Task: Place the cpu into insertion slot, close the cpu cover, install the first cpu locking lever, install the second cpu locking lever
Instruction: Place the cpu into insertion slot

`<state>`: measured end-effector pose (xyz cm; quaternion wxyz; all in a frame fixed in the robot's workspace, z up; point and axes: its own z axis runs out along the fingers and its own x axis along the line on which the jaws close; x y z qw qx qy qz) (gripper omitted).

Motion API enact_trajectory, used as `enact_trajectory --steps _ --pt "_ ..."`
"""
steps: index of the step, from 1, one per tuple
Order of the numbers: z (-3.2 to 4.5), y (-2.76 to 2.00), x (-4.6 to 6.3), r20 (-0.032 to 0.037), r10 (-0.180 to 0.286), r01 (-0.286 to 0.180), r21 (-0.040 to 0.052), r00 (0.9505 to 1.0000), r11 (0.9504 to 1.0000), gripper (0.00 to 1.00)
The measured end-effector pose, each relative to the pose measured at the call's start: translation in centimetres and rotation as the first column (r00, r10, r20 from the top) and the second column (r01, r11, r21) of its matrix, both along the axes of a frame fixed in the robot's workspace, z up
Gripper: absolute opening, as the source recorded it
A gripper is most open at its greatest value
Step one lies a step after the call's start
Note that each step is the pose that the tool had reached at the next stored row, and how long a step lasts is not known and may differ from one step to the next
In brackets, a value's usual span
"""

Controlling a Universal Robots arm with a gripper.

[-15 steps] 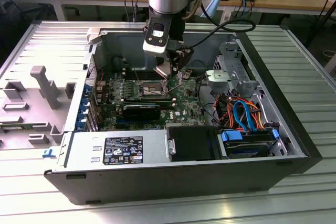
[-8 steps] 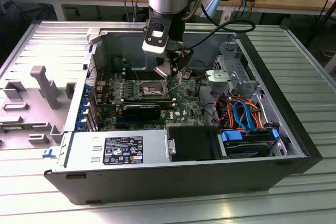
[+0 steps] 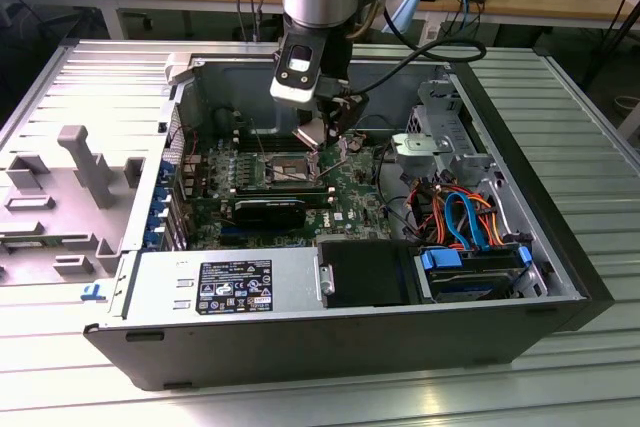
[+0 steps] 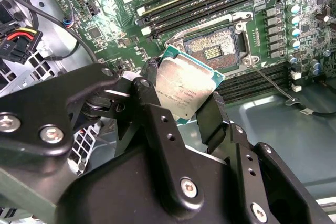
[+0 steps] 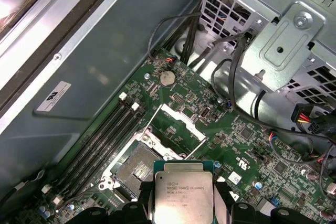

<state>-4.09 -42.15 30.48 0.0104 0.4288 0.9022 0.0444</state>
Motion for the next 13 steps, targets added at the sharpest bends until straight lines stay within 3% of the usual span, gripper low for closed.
enact_trajectory --steps 13 --pt "-0.09 0.0 0.0 0.0 -0.014 0.014 0.0001 0.9999 0.9999 0.54"
